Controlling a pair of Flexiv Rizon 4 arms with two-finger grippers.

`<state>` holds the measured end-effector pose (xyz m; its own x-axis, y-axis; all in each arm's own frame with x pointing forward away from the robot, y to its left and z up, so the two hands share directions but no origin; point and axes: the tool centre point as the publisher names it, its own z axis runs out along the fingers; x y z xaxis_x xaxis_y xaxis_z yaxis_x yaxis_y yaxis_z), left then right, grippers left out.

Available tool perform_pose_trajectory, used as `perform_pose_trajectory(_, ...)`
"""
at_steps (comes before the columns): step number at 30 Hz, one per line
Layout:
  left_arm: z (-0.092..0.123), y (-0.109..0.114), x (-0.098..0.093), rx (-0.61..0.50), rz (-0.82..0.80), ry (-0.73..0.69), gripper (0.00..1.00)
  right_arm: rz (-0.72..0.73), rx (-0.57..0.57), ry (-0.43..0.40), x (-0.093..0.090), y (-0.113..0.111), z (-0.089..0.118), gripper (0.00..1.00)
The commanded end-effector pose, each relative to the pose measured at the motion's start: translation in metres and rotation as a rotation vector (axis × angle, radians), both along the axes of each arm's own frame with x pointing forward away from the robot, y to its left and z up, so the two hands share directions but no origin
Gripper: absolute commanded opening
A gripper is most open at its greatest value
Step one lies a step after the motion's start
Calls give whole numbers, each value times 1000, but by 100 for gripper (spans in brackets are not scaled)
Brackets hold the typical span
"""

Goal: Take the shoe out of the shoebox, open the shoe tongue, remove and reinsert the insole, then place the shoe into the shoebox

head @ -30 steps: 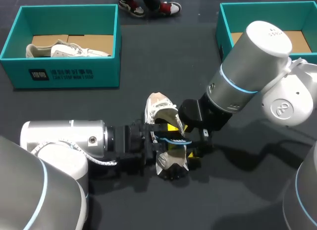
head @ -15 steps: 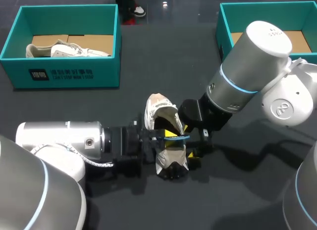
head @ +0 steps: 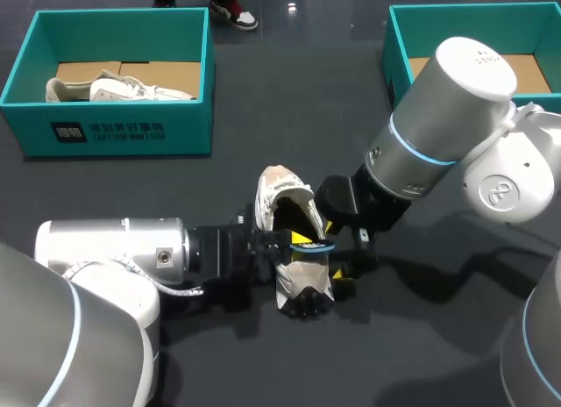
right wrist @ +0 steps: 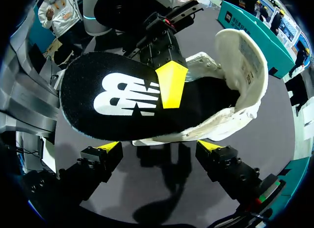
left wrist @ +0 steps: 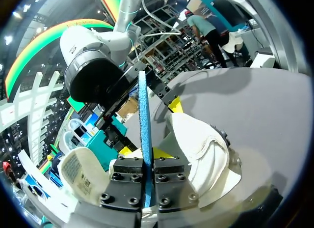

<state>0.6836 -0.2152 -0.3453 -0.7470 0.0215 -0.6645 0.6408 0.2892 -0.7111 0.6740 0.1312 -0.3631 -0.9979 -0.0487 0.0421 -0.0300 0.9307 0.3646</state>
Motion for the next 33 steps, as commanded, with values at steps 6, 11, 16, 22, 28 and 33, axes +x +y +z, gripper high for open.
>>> perform_pose_trajectory(6,3,-3,-3,-4,-10,29,18,0,0,-2,-1,1,-2,100)
perform_pose_trajectory(11,15,0,-12,-31,-19,44,43,0,0,-2,-1,1,-2,100)
perform_pose_trajectory(16,24,1,-18,-44,-20,45,33,0,0,-2,-1,1,-2,100)
perform_pose_trajectory(22,33,-1,-22,-58,-29,50,29,0,0,-2,-1,1,-2,100)
perform_pose_trajectory(28,30,-5,-23,-54,-47,47,0,0,0,-2,-1,1,-2,100)
perform_pose_trajectory(33,16,-3,-15,-52,-53,10,0,0,0,-2,-1,1,-2,100)
